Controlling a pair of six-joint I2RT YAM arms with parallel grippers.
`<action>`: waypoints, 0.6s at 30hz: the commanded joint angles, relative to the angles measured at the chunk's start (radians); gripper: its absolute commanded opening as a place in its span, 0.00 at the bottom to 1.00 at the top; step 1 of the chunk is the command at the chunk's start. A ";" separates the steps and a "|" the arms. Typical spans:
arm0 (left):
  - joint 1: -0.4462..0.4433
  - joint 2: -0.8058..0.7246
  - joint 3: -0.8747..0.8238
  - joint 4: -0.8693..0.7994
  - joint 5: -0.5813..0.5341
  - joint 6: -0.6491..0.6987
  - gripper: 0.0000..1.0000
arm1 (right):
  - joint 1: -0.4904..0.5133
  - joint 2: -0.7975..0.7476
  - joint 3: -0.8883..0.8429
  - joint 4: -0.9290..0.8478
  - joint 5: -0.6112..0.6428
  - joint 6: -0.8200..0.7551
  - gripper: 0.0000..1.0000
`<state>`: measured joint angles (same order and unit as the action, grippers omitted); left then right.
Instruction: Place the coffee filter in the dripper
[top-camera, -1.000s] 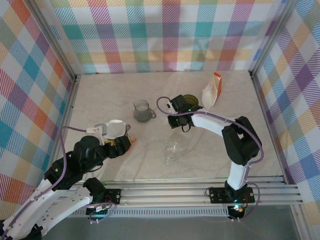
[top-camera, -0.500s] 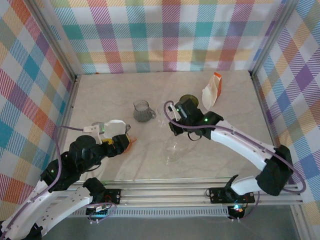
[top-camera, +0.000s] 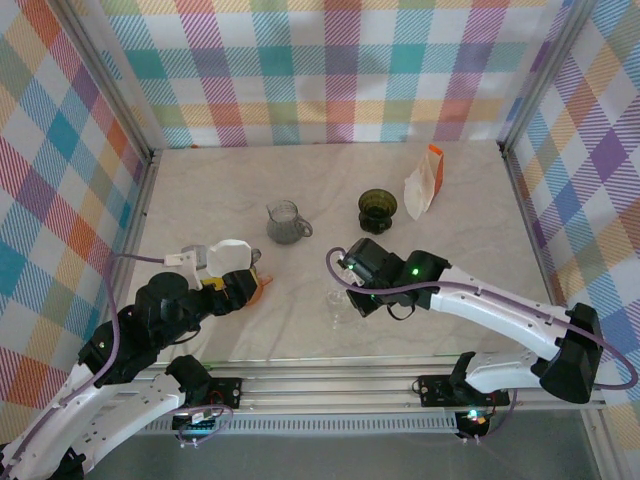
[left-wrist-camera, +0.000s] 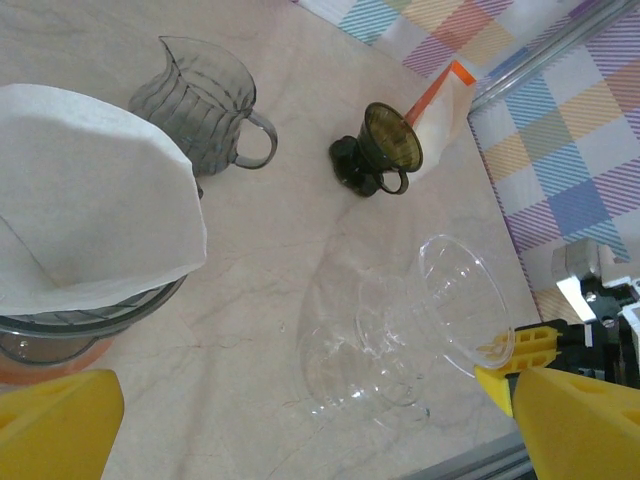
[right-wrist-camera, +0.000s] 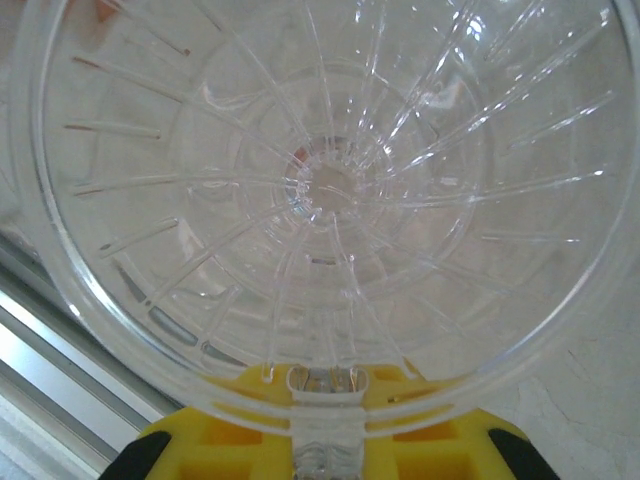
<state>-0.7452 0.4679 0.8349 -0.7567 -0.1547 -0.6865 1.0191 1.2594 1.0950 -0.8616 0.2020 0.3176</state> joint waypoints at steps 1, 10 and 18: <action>-0.009 -0.012 0.007 0.008 0.002 0.018 1.00 | 0.013 -0.016 -0.015 0.002 0.027 0.036 0.15; -0.009 -0.014 -0.002 0.015 -0.001 0.020 1.00 | 0.075 -0.056 -0.042 -0.026 0.072 0.089 0.16; -0.009 -0.009 -0.005 0.022 0.000 0.018 1.00 | 0.118 -0.064 -0.045 -0.047 0.100 0.121 0.16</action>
<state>-0.7452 0.4644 0.8349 -0.7567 -0.1547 -0.6865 1.1233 1.2076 1.0580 -0.8886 0.2741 0.4080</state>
